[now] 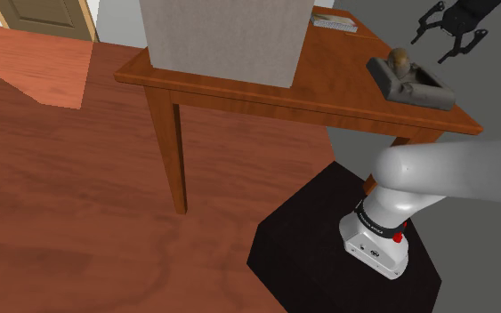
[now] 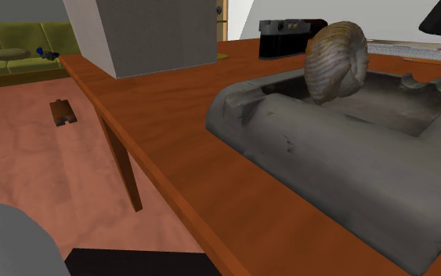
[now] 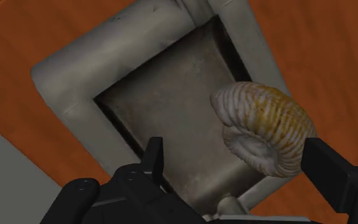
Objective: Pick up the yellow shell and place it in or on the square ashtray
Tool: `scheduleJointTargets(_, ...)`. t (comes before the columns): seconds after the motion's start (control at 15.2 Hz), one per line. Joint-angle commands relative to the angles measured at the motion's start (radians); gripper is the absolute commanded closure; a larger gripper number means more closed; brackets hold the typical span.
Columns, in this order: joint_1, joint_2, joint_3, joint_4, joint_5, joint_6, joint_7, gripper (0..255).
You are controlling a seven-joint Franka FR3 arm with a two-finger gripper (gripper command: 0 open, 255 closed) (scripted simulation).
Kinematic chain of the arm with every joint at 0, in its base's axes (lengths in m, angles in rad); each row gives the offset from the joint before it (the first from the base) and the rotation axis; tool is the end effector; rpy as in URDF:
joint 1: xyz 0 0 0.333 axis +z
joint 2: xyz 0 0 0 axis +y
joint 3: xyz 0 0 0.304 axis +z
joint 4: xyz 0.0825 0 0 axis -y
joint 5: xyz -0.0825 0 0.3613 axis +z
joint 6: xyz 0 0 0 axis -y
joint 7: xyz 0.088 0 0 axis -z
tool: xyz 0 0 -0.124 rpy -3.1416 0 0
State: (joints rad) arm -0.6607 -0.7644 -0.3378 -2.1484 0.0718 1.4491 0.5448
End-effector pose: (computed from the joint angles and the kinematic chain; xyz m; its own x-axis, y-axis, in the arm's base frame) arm 0.1337 -0.2678 0.6259 0.1386 -0.9828 -0.1223 -0.9564 -0.1008 -0.2740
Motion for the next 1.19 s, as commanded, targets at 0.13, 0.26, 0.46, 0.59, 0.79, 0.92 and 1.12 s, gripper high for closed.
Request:
scheduleJointTargets(0.13,0.04,-0.039,-0.051,-0.008,0.05,-0.039,-0.093,0)
scheduleJointTargets(0.26,0.037,-0.05,-0.045,-0.043,0.05,-0.015,-0.092,0)
scheduleJointTargets(0.46,0.032,-0.066,-0.037,-0.094,0.051,0.021,-0.091,0)
scheduleJointTargets(0.59,0.031,-0.069,-0.035,-0.104,0.052,0.028,-0.09,0)
scheduleJointTargets(0.79,0.032,-0.069,-0.035,-0.104,0.052,0.028,-0.09,0)
scheduleJointTargets(0.92,0.032,-0.069,-0.035,-0.104,0.052,0.028,-0.09,0)
scheduleJointTargets(1.12,0.032,-0.069,-0.035,-0.104,0.052,0.027,-0.09,255)
